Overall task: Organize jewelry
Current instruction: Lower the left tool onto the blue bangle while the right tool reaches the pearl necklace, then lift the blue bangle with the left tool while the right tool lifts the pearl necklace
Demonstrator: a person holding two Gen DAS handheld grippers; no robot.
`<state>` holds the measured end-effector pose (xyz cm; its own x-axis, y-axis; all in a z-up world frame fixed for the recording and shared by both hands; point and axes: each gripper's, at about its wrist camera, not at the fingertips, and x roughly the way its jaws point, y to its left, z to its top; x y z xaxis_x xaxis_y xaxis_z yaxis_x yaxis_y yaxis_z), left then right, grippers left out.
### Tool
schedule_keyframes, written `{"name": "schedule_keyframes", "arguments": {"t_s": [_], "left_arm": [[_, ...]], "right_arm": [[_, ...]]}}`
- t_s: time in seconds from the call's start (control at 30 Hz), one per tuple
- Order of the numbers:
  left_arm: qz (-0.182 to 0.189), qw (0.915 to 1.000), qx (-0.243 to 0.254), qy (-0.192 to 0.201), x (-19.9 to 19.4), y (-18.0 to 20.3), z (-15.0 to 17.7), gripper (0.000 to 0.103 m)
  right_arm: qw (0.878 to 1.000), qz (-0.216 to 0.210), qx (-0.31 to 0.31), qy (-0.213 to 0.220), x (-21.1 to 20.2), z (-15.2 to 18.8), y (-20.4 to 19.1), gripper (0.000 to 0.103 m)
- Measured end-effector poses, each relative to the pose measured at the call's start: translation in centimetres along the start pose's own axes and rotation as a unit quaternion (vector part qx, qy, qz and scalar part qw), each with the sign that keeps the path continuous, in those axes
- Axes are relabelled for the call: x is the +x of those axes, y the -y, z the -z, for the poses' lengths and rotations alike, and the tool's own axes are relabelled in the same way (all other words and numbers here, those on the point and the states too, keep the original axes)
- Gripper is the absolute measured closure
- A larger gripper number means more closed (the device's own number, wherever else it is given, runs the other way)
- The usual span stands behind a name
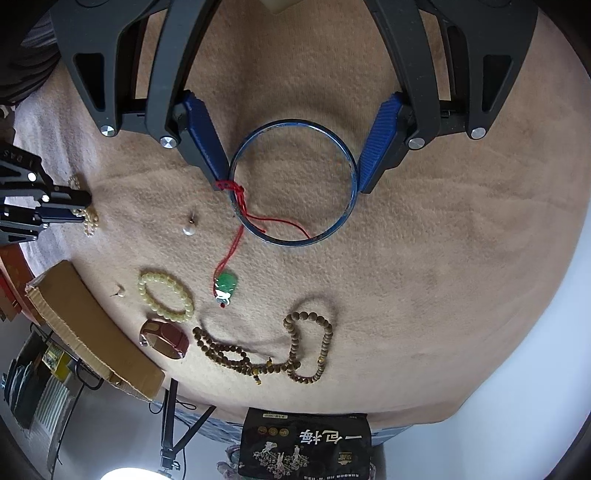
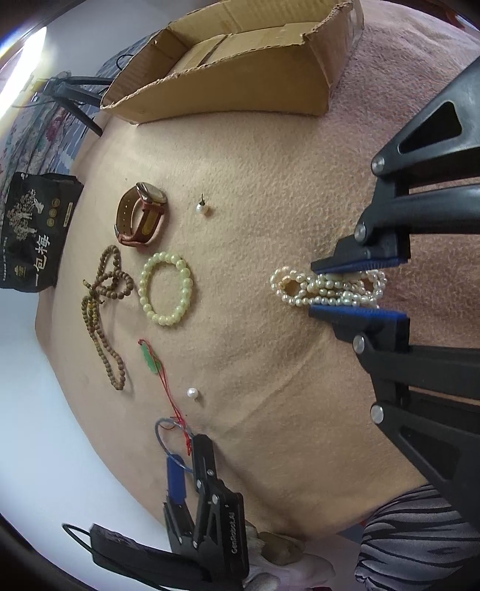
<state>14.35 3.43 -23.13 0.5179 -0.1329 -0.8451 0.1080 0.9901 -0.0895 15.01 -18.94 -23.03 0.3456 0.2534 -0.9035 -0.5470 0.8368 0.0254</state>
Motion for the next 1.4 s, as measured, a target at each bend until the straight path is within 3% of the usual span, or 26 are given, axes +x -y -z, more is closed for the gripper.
{"name": "schedule_keyframes", "arguments": {"t_s": [0.33, 0.73, 1.17, 1.4], "left_arm": [[-0.010, 0.9994, 0.013, 0.030, -3.6, 0.5, 0.9, 0.030], [0.004, 0.9978, 0.015, 0.064, -6.8, 1.5, -0.7, 0.030], [0.053, 0.9918, 0.056, 0.102, -7.1, 7.4, -6.0, 0.030], [0.078, 0.9879, 0.075, 0.111, -5.8, 11.2, -9.6, 0.030]], "right_arm": [[1.000, -0.003, 0.016, 0.021, -1.3, 0.4, 0.1, 0.095], [0.996, -0.006, 0.050, 0.073, -5.4, 1.3, 1.1, 0.096], [0.982, 0.026, 0.104, 0.156, -12.3, 0.9, 5.6, 0.096], [0.975, 0.054, 0.123, 0.174, -13.7, 0.8, 8.2, 0.096]]}}
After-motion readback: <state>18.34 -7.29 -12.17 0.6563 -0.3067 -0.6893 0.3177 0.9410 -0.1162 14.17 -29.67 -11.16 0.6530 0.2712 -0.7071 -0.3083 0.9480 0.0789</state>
